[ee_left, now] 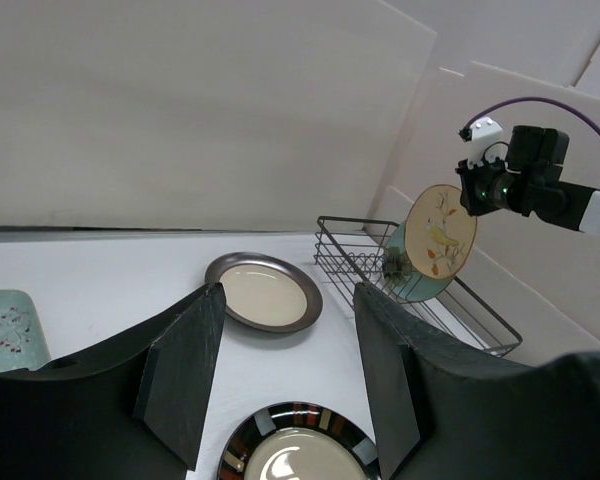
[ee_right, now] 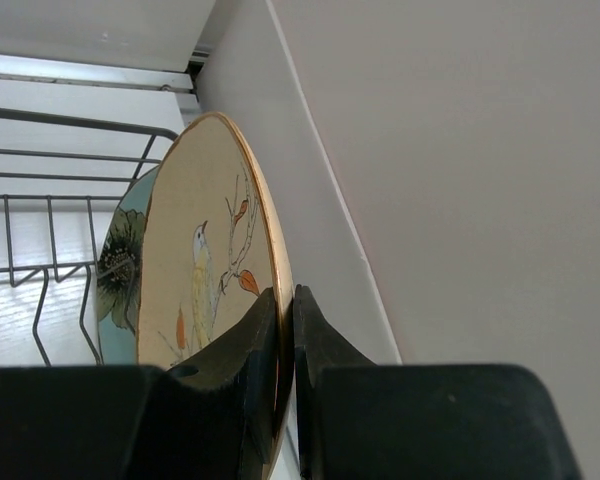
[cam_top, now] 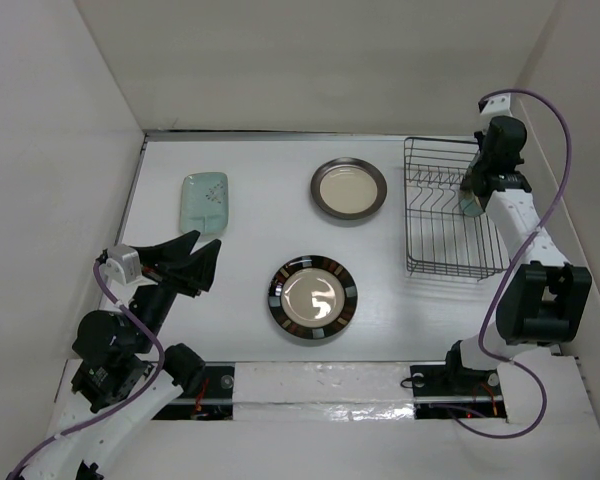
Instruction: Load the plates into the dish rack
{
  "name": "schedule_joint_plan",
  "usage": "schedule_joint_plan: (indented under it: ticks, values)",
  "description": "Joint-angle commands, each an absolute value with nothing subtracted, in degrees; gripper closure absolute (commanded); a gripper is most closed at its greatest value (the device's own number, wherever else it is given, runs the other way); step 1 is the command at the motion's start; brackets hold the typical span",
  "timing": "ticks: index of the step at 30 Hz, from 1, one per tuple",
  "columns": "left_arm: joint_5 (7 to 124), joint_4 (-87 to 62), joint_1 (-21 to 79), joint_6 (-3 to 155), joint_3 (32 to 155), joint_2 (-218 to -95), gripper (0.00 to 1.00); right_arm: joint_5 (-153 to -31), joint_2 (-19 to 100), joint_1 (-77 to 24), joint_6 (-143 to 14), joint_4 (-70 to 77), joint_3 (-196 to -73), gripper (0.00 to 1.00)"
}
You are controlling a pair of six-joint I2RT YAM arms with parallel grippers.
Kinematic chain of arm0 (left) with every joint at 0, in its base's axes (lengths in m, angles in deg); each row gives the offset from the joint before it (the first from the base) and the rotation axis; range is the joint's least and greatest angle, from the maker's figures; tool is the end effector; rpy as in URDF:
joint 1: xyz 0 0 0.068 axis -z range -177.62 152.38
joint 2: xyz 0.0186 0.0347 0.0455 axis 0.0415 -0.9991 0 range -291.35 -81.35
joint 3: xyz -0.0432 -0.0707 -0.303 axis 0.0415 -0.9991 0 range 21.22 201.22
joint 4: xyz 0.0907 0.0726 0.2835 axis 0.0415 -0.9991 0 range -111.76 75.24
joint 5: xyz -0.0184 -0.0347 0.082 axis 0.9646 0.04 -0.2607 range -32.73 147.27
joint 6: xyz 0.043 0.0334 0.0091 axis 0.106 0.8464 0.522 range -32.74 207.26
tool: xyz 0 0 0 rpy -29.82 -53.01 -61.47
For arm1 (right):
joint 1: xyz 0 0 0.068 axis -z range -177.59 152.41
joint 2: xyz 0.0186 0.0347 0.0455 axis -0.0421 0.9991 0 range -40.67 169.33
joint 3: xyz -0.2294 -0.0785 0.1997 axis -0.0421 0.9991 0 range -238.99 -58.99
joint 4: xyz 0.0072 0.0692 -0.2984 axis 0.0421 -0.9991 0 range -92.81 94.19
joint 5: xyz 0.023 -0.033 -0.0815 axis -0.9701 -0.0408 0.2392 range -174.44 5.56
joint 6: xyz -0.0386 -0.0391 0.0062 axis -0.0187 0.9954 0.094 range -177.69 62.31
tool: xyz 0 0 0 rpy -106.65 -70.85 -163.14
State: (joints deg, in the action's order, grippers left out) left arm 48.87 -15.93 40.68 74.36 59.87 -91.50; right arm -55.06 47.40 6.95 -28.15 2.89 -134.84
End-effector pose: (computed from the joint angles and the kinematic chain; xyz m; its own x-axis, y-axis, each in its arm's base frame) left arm 0.0390 -0.0240 0.4109 0.2370 -0.4687 -0.8510 0.5789 0.7716 -0.2637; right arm 0.4092 -0.0510 0.3916 -0.4711 -0.3936 -0.7894 0.3590 0.7319 -0.5792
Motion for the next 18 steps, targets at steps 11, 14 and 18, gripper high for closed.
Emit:
schedule_joint_plan:
  ticks: [11, 14, 18]
  values:
    - [48.9, -13.9, 41.1, 74.6, 61.6, -92.1, 0.49, -57.5, 42.9, 5.8, -28.1, 12.1, -133.3, 1.0]
    - [48.7, -13.6, 41.1, 74.6, 61.5, -91.9, 0.49, -57.3, 42.7, 5.1, -27.3, 13.0, -132.1, 1.0]
    - [49.1, -13.6, 41.1, 74.6, 61.6, -92.1, 0.49, -57.7, 43.2, 3.6, -27.6, 12.9, -131.1, 1.0]
